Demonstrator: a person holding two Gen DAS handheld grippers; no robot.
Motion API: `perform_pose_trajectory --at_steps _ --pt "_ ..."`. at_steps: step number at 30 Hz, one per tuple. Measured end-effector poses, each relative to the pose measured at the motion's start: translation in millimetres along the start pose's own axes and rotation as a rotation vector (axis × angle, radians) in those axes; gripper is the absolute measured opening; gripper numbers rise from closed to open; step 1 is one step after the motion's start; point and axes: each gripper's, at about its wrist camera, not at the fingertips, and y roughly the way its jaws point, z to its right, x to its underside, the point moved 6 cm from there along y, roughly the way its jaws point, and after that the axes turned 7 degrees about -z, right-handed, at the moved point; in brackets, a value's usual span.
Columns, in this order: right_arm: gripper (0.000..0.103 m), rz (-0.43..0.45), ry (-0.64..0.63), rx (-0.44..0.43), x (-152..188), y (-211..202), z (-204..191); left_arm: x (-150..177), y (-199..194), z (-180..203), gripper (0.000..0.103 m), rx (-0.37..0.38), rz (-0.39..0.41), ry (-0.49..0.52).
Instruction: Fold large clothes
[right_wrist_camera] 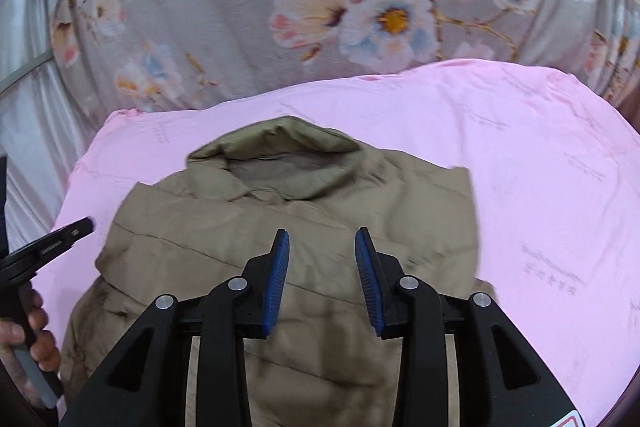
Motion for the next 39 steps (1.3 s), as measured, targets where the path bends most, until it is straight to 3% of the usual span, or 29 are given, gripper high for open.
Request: perform_pose_trajectory --at_steps 3,8,10,14,29,39 --pt "0.034 -0.038 -0.058 0.01 0.3 26.3 -20.9 -2.3 21.4 27.1 0.018 0.003 -0.028 0.046" --pt "0.034 -0.13 -0.103 0.067 29.8 75.7 -21.5 30.1 75.8 41.3 0.019 -0.022 -0.11 0.084" --pt "0.035 -0.13 -0.107 0.061 42.7 84.5 -17.6 41.0 84.7 41.2 0.02 -0.049 -0.062 0.108" --pt "0.036 -0.115 -0.091 0.046 50.1 84.4 -14.4 49.1 85.1 43.8 0.02 -0.09 -0.023 0.134" --pt "0.037 -0.122 -0.09 0.053 53.8 87.2 -12.8 55.9 81.9 44.2 0.022 -0.111 -0.014 0.127" --pt "0.037 -0.126 -0.071 0.055 78.6 63.3 -9.9 91.7 52.6 44.0 0.025 -0.102 -0.015 0.121"
